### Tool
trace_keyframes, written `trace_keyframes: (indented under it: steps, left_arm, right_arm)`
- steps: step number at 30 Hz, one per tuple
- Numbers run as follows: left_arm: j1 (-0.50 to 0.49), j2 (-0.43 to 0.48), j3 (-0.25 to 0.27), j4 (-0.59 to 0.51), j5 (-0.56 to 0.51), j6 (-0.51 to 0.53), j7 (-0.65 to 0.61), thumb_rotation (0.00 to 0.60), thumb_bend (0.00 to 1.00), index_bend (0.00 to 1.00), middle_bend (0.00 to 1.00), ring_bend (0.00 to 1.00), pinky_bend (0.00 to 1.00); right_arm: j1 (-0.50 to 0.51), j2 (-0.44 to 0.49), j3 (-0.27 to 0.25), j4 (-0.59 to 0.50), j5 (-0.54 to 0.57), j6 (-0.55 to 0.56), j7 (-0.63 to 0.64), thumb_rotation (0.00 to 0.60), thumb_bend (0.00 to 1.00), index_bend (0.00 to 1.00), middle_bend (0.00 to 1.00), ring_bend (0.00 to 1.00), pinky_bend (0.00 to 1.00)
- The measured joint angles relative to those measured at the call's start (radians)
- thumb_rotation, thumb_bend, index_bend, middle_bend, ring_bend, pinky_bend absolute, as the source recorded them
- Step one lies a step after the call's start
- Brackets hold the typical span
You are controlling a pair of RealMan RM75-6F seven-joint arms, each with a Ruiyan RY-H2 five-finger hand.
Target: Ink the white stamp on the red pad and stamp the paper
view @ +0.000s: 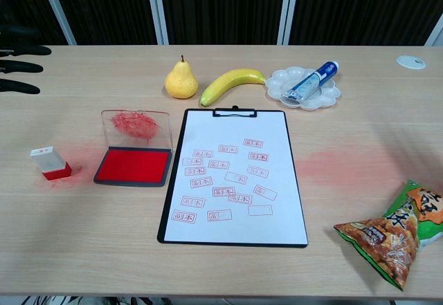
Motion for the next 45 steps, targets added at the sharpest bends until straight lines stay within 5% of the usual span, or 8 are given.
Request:
trace_keyframes:
  steps: [45]
  left_arm:
    - [-0.017, 0.010, 0.036, -0.036, -0.045, 0.001, 0.125, 0.600, 0.20, 0.00, 0.00, 0.00, 0.12]
  right_arm:
    - [-0.006, 0.016, -0.008, 0.002, -0.011, 0.005, 0.031, 0.600, 0.12, 0.01, 0.00, 0.00, 0.22]
